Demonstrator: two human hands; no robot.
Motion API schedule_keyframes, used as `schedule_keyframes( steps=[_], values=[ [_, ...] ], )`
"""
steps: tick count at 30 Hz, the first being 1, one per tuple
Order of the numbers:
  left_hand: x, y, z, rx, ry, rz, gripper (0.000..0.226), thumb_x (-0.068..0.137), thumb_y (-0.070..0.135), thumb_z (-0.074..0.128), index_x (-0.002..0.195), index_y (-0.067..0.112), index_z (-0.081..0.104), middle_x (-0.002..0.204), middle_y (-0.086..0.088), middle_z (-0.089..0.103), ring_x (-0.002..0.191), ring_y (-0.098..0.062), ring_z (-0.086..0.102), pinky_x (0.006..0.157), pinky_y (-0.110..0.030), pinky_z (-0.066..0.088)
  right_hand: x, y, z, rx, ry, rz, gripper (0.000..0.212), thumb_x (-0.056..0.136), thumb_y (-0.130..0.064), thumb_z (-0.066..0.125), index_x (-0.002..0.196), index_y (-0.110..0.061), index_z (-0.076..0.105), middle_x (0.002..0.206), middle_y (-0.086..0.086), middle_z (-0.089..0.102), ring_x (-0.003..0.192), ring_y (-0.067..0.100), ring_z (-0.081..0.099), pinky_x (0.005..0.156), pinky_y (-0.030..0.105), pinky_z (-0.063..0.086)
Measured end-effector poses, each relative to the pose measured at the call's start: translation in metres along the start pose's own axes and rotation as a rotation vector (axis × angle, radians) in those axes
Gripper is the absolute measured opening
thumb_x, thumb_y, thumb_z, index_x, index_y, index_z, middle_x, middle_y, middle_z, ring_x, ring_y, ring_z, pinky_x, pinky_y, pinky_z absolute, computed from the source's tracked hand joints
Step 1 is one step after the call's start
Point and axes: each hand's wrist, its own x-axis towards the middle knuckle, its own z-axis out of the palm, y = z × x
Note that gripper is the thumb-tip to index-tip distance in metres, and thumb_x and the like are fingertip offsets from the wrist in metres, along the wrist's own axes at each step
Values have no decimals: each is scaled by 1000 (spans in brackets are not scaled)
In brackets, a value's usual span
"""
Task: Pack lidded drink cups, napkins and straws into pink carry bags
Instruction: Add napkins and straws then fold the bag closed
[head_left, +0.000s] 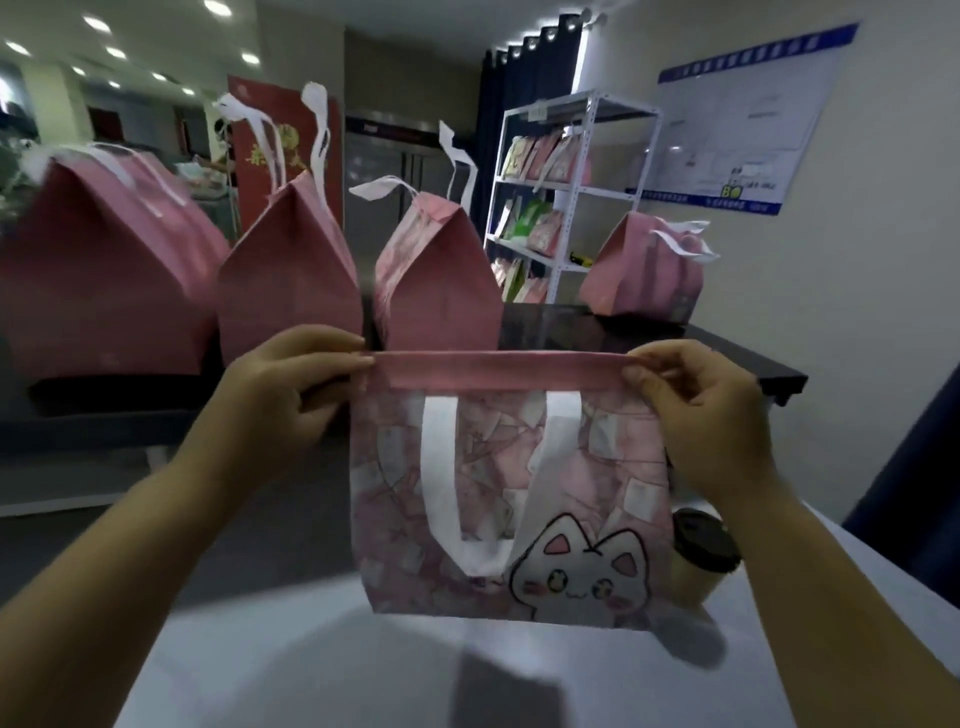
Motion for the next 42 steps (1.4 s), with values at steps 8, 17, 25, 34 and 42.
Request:
schedule_keyframes(
  steps=[8,17,25,34,42],
  values=[
    [87,87,93,-84,-19,118,26,77,6,69,103,6,69,104,-6,66,95,-23,61,82,-39,53,69,52,-84,-74,214,-122,13,86,-13,65,95,-22,61,76,-16,57,67,-2,58,59,5,48],
    [136,123,190,-227,-113,-104,23,88,15,56,108,14,67,102,3,65,89,-5,59,77,-20,49,133,109,-97,-120,410,-183,10,88,-8,58,89,-14,66,80,-2,58,64,3,49,61,1,36],
    [145,107,251,-166,-247,-247,32,85,35,59,117,29,61,109,11,61,94,-2,58,84,-32,51,155,154,-28,-169,412,-152,6,87,3,56,86,3,63,82,15,64,74,12,49,68,15,35],
    [150,80,277,-62,-91,-387,55,75,40,72,123,25,50,109,12,48,103,-8,49,86,-22,40,167,199,12,239,-138,115,12,88,-30,63,97,-22,61,90,-7,64,84,7,61,75,25,51],
    [154,55,280,18,17,-388,40,78,9,64,118,15,56,108,-2,58,93,-17,58,82,-36,50,144,250,15,-17,-234,118,48,78,-1,64,121,-21,57,109,3,56,98,17,58,86,41,52]
  ],
)
